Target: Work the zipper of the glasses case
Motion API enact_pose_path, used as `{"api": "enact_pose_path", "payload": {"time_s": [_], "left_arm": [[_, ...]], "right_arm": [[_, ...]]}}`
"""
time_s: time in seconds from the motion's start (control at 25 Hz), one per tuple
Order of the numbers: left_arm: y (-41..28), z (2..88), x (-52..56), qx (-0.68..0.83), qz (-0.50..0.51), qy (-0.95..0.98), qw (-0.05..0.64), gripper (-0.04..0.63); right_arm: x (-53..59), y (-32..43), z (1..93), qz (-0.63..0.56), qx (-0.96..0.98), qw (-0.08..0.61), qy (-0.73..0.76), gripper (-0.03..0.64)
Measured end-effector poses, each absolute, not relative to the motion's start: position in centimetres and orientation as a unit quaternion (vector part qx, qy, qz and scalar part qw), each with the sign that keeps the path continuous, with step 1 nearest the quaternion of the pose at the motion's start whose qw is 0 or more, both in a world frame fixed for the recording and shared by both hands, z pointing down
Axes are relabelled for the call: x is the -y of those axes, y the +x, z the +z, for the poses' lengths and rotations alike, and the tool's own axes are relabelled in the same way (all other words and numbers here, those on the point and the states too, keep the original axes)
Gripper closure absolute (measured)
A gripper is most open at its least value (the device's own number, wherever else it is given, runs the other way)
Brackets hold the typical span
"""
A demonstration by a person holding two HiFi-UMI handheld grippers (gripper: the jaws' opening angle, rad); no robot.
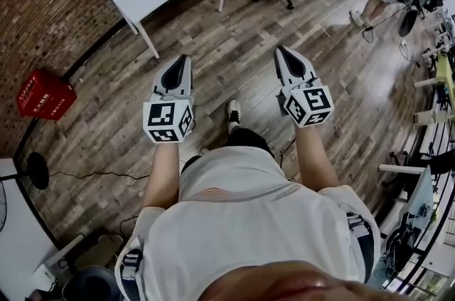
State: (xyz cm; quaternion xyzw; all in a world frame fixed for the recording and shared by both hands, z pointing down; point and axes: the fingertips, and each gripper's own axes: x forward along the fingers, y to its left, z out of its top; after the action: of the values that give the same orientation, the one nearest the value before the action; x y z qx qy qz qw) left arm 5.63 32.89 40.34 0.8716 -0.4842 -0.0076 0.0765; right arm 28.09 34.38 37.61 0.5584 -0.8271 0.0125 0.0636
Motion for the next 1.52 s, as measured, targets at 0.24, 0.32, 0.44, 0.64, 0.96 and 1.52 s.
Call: {"api": "enact_pose_path", "payload": {"time_s": [0.24,0.32,0.44,0.64,0.96,1.52], "left_arm": [[6.3,40.1,-25.9,0.506,0.007,0.859,0.078,0.572],[7.7,39.6,-23.1,0.508,0.012,0.858,0.072,0.572],[9.2,39.0,-18.9,0.517,0.019,0.853,0.069,0.572],[12.4,38.0,-13.1,0.536,0.021,0.841,0.073,0.572],[12.2,38.5,-6.1,0.559,0.020,0.825,0.083,0.572],[0.9,39.2,10.9,0.549,0.006,0.833,0.073,0.572]], "right_arm": [[-26.1,28.2,37.9,0.022,0.847,0.052,0.529,0.565],[-23.1,29.6,37.9,0.026,0.848,0.047,0.527,0.565],[-18.4,31.4,38.2,0.041,0.851,0.035,0.522,0.565],[-11.6,34.0,38.4,0.050,0.867,0.036,0.494,0.565],[-3.1,33.0,39.3,0.061,0.886,0.043,0.458,0.565],[12.8,21.9,38.8,0.049,0.878,0.080,0.469,0.565]]}}
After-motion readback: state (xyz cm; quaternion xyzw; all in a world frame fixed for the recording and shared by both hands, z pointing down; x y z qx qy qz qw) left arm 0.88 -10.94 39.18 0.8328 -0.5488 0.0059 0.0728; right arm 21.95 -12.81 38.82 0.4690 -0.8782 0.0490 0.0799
